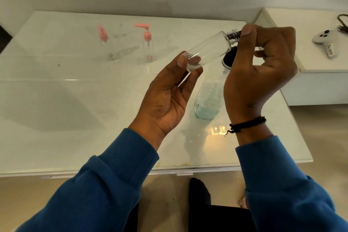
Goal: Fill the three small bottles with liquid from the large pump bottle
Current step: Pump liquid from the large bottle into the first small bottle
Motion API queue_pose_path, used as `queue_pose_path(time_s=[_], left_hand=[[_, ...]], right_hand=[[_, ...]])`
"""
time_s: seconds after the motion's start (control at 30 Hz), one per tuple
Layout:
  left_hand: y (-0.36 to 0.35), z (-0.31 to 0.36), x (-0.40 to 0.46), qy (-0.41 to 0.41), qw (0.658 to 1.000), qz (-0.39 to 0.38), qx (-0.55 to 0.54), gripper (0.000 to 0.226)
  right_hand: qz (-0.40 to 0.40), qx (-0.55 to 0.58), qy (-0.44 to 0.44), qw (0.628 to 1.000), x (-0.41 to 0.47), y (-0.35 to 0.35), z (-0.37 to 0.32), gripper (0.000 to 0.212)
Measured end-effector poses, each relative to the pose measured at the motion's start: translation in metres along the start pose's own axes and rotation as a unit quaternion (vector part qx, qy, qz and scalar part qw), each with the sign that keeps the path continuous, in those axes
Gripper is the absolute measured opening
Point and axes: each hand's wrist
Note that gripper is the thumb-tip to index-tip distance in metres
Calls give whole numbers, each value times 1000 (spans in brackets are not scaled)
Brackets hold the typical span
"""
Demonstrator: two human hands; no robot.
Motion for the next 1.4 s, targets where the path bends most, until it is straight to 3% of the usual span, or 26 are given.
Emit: queue_pose_path(time_s=[0.47,0.87,1.13,1.4], left_hand=[[-1,1,0,-13,1000,-7,2,28],[0,-1,0,-19,999,-21,-39,35],[3,0,2,-12,998,-26,-59,54],[4,-2,0,22,998,-7,-54,52]], right_hand=[[3,-35,-1,999,3,0,1,28],[-13,-40,9,999,4,-1,1,31],[-23,-18,-4,1000,-4,-1,3,27],[-14,10,0,1000,-2,-1,4,26]])
Point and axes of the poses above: each hand's wrist, its own x-axis towards the middle knuckle, its own y-axis out of the back of the hand, z = x × y, and after that the axes turned 13 degrees about -x, right-handed
